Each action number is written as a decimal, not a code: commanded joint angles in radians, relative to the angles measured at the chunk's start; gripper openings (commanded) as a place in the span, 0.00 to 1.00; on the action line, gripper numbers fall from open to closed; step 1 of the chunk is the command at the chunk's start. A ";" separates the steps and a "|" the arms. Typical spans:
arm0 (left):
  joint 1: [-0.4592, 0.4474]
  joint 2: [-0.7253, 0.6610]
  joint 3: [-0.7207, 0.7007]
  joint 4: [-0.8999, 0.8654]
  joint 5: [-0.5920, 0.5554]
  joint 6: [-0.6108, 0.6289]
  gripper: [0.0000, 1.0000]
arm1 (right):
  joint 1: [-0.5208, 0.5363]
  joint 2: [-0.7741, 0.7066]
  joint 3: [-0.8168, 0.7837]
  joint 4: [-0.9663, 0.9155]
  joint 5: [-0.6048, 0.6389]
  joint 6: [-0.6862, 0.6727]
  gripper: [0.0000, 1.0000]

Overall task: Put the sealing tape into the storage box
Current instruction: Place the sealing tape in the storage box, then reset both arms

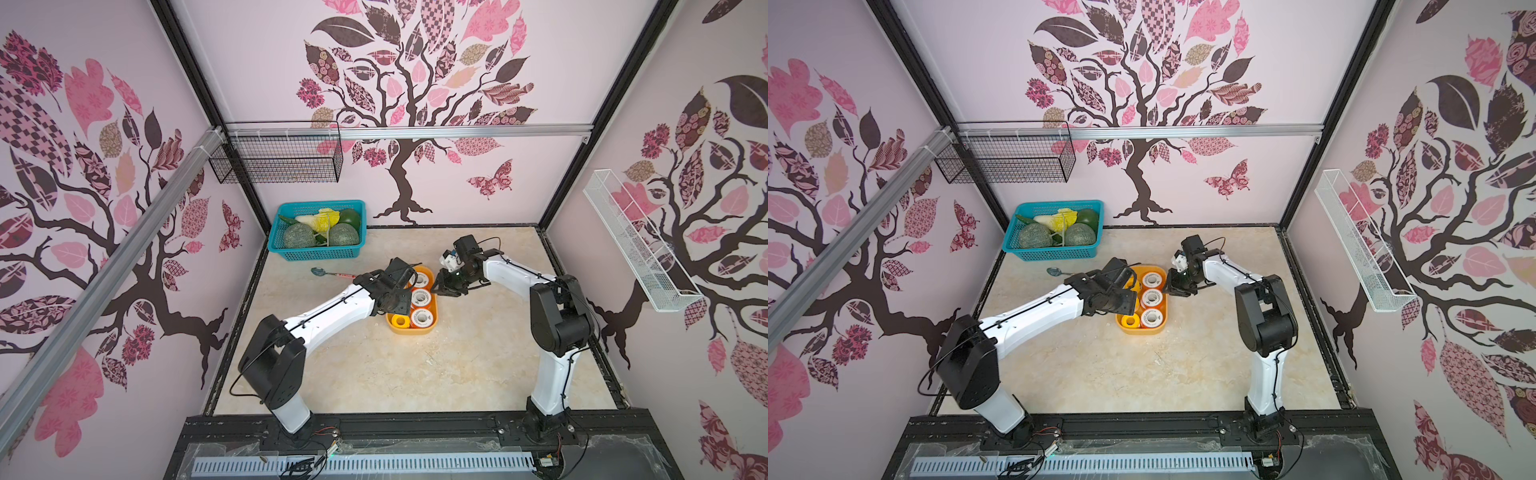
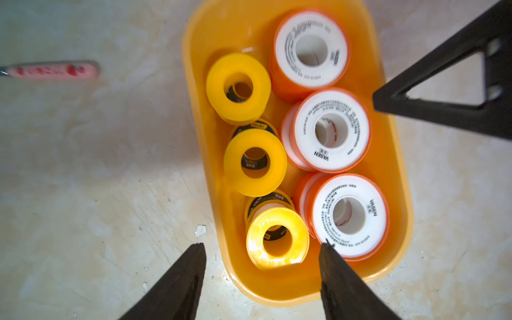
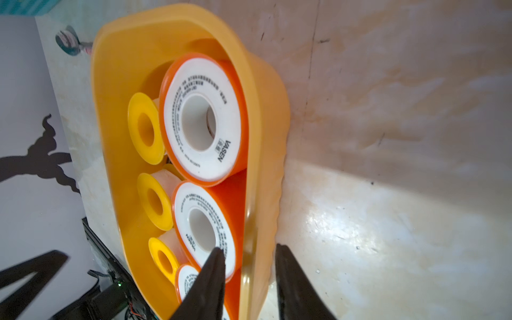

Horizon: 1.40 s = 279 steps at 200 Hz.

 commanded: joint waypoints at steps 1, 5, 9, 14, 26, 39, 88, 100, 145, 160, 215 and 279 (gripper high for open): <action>0.000 -0.079 -0.048 0.066 -0.167 0.004 0.73 | -0.005 -0.090 -0.008 0.021 0.023 0.003 0.44; 0.001 -0.092 -0.056 0.072 -0.194 0.004 0.73 | -0.005 -0.100 -0.012 0.025 0.030 0.002 0.45; 0.001 -0.104 -0.065 0.077 -0.219 0.005 0.73 | -0.006 -0.109 -0.013 0.027 0.040 0.003 0.46; 0.001 -0.116 -0.075 0.083 -0.256 0.007 0.73 | -0.006 -0.121 -0.019 0.030 0.058 0.003 0.48; 0.002 -0.145 -0.097 0.091 -0.346 0.012 0.74 | -0.007 -0.158 -0.034 0.042 0.109 0.005 0.54; 0.001 -0.168 -0.121 0.107 -0.458 0.015 0.75 | -0.007 -0.202 -0.062 0.065 0.166 0.004 0.61; 0.013 -0.241 -0.273 0.266 -0.773 0.072 0.84 | -0.027 -0.361 -0.170 0.153 0.325 -0.003 0.80; 0.025 -0.256 -0.302 0.293 -0.827 0.081 0.88 | -0.031 -0.396 -0.195 0.163 0.385 -0.014 0.84; 0.139 -0.301 -0.405 0.380 -0.914 0.087 0.95 | -0.042 -0.506 -0.281 0.206 0.638 -0.043 0.93; 0.160 -0.306 -0.452 0.439 -0.989 0.112 0.98 | -0.046 -0.533 -0.314 0.219 0.736 -0.048 0.95; 0.299 -0.240 -0.523 0.559 -1.075 0.148 0.98 | -0.127 -0.641 -0.473 0.322 0.984 -0.032 0.99; 0.388 -0.220 -0.658 0.829 -0.916 0.328 0.98 | -0.241 -0.693 -0.685 0.584 1.055 -0.096 0.99</action>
